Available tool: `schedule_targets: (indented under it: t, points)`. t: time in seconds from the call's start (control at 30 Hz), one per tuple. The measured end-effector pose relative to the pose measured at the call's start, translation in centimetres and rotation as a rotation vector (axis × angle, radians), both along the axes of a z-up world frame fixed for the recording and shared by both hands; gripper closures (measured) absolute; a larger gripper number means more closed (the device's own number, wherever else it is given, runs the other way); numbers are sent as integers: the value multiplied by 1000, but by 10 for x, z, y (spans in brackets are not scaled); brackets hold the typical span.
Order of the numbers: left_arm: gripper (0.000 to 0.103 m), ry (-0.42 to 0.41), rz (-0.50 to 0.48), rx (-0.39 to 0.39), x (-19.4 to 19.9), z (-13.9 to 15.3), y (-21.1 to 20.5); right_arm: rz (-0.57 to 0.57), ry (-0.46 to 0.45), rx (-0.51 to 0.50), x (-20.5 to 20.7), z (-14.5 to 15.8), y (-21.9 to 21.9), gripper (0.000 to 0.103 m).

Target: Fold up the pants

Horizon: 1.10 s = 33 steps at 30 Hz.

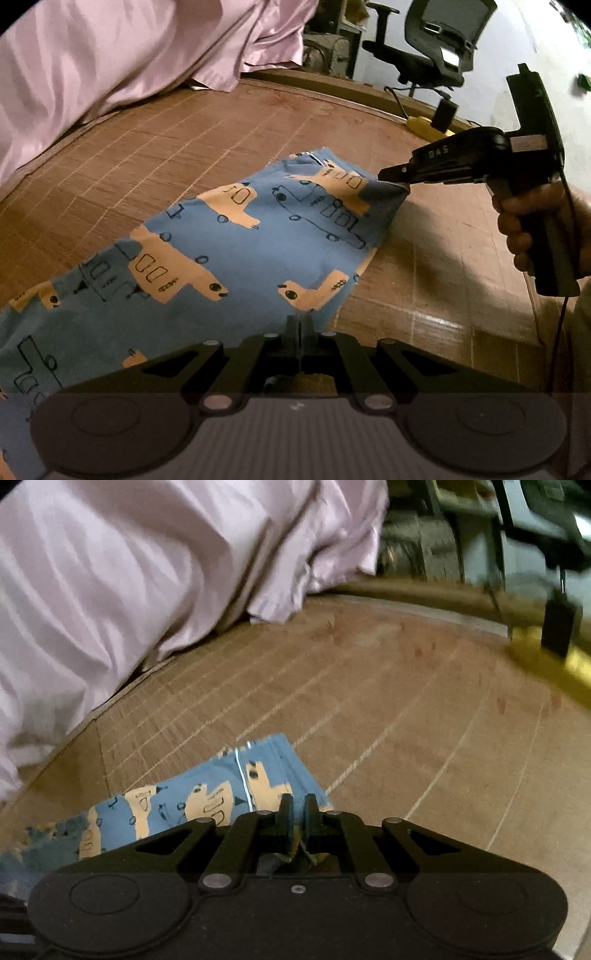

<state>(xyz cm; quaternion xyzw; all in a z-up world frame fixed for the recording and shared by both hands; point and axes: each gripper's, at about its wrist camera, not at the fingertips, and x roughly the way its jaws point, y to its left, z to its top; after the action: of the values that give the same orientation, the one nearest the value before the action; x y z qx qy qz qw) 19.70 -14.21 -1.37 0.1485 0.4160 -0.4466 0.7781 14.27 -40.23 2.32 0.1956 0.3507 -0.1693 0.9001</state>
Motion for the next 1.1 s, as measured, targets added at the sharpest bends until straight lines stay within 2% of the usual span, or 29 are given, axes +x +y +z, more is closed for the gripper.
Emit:
schedule_targets:
  t: [0.07,0.13,0.2,0.23,0.27,0.3,0.37,0.47,0.5,0.63,0.67,0.73,0.8,0.93,1.1]
  points:
    - [103,1,-6,3,-1,0,0,17,2,-59,1,3,5,98]
    - [103,9,-5,4,2,-1,-1,44,46,-57,7,-4,3,97]
    - [103,18,-5,5,3,-2,-2,60,52,-22,8,-7,-3,84]
    - [103,19,-8,9,2,-3,-1,72,35,-22,9,-4,-4,82]
    - [103,21,-14,15,1,-4,-2,103,23,-34,13,0,-6,74]
    - [103,24,-20,20,1,-5,-2,136,22,-47,19,2,-7,61]
    - [103,42,-22,13,3,-5,-1,206,24,-68,36,5,-11,55]
    - [102,96,-15,-33,8,-2,4,271,38,-68,62,3,-18,55]
    - [98,98,-8,-48,9,-1,5,290,39,-63,70,1,-20,56]
    - [82,30,13,-75,12,7,-1,333,75,-48,91,-10,-25,66]
    - [76,12,16,-78,13,9,-4,338,88,-34,95,-14,-27,70]
    - [71,-30,39,-70,19,10,-11,356,93,-13,98,-17,-28,80]
    - [71,-44,71,-51,30,7,-17,369,84,-65,97,-12,-24,98]
    - [71,10,139,-1,50,-5,-21,362,48,-144,97,0,-20,98]
    - [55,1,125,-19,43,-7,-16,374,72,-196,107,-6,-18,96]
